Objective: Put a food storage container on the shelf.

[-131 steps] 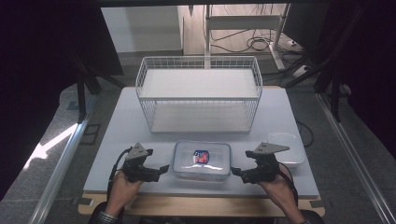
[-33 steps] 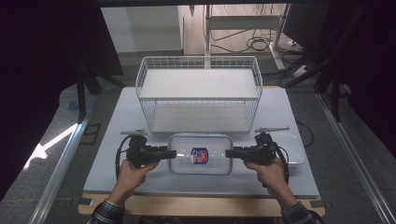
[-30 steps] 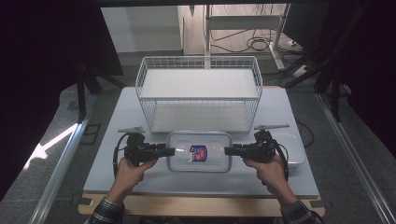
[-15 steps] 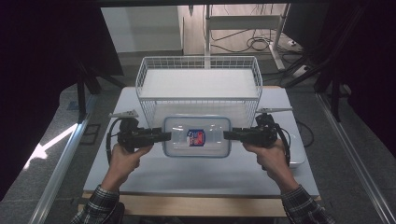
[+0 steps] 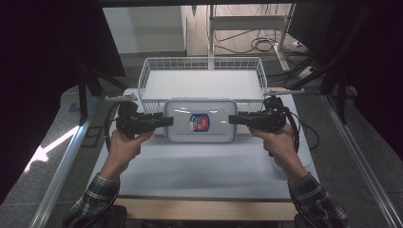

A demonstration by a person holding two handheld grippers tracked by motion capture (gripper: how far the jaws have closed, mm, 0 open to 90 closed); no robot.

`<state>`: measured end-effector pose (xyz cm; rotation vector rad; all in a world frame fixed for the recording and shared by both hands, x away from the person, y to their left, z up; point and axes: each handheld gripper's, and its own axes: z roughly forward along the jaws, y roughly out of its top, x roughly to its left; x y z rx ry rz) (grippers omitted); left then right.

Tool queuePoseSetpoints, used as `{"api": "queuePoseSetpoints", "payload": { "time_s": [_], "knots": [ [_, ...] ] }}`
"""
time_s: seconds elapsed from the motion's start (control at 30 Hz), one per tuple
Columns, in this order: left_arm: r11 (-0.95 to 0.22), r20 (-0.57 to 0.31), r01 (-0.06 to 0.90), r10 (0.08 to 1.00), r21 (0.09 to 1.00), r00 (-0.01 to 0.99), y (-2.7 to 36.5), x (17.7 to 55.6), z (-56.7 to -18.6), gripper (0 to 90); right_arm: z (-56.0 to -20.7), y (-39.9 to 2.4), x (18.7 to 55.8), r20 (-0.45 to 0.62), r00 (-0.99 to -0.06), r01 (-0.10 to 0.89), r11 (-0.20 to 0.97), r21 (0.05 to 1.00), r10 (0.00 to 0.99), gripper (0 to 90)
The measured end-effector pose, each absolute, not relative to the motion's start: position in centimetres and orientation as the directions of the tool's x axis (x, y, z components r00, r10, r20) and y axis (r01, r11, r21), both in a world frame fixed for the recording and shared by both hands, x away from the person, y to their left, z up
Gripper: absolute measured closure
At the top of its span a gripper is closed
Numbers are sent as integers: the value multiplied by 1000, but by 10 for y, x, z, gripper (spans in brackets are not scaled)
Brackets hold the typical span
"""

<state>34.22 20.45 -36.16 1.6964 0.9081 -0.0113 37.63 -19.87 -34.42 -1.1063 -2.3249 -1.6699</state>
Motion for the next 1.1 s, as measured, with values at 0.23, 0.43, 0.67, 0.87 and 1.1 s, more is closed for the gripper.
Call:
{"api": "queuePoseSetpoints", "payload": {
  "time_s": [0.23,0.43,0.67,0.87,1.1],
  "knots": [
    [-36,-439,550,559,835,703,207,353,-343,514,-326,-196,390,448,-739,580,137,803,503,560],
    [-23,-446,550,558,835,700,210,367,-332,514,-311,-193,402,435,-741,566,128,814,511,557],
    [-2,-457,550,554,835,696,212,386,-321,515,-295,-189,420,424,-739,555,116,824,524,554],
    [3,-458,550,557,835,693,212,405,-313,515,-286,-187,437,422,-731,550,97,829,537,548],
    [14,-472,559,553,829,687,210,427,-311,514,-284,-189,456,433,-711,561,76,824,553,545]
  ]
}}
